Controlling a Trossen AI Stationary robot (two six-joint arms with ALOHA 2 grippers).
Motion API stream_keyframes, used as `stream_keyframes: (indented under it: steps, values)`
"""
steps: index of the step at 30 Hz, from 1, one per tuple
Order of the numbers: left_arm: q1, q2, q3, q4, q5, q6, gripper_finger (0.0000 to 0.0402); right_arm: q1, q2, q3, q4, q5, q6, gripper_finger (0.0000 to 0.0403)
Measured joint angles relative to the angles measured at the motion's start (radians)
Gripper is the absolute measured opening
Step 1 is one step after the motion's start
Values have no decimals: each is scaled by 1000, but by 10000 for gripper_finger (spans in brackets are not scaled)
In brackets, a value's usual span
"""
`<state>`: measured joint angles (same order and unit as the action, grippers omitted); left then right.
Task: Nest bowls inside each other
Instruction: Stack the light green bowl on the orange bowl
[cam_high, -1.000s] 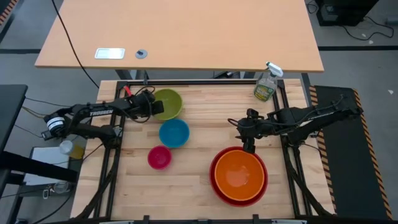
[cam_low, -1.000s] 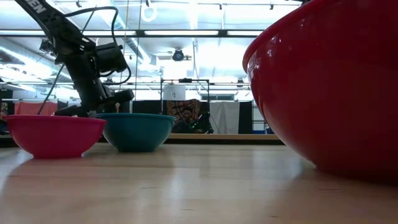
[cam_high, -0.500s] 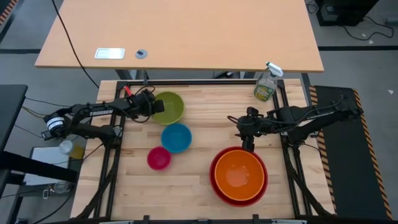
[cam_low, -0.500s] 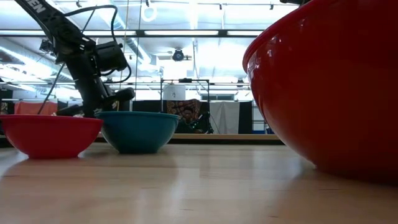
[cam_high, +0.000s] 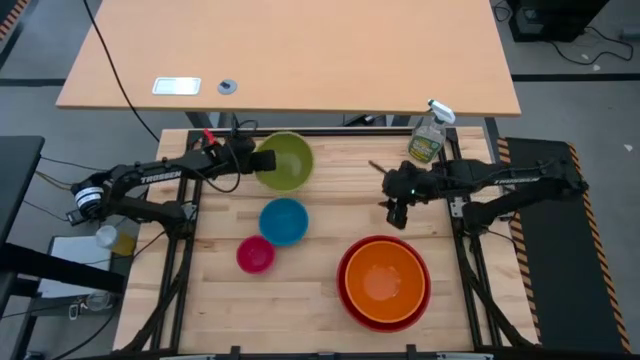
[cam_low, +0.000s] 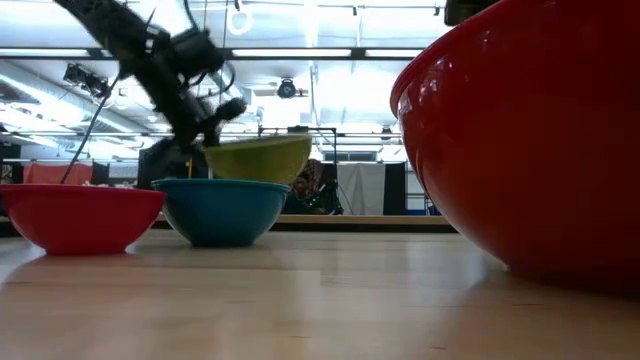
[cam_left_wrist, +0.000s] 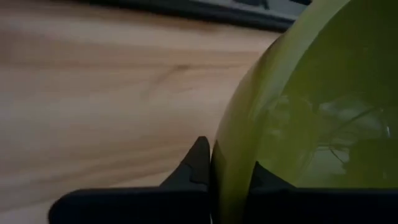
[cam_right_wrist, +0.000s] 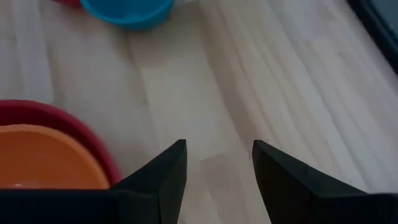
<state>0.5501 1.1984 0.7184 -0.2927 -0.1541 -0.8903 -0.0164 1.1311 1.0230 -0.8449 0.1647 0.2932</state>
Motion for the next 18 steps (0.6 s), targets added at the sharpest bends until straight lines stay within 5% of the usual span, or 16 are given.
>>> stream_keyframes:
  steps: [7,18]
  values:
    - [-115,77,255,-164,19,136,14,-164,-117,-125,18,-78,-23,189]
    - [-338,371,655,-287,129,255,14,-302,-159,-202,-5,-135,72,189]
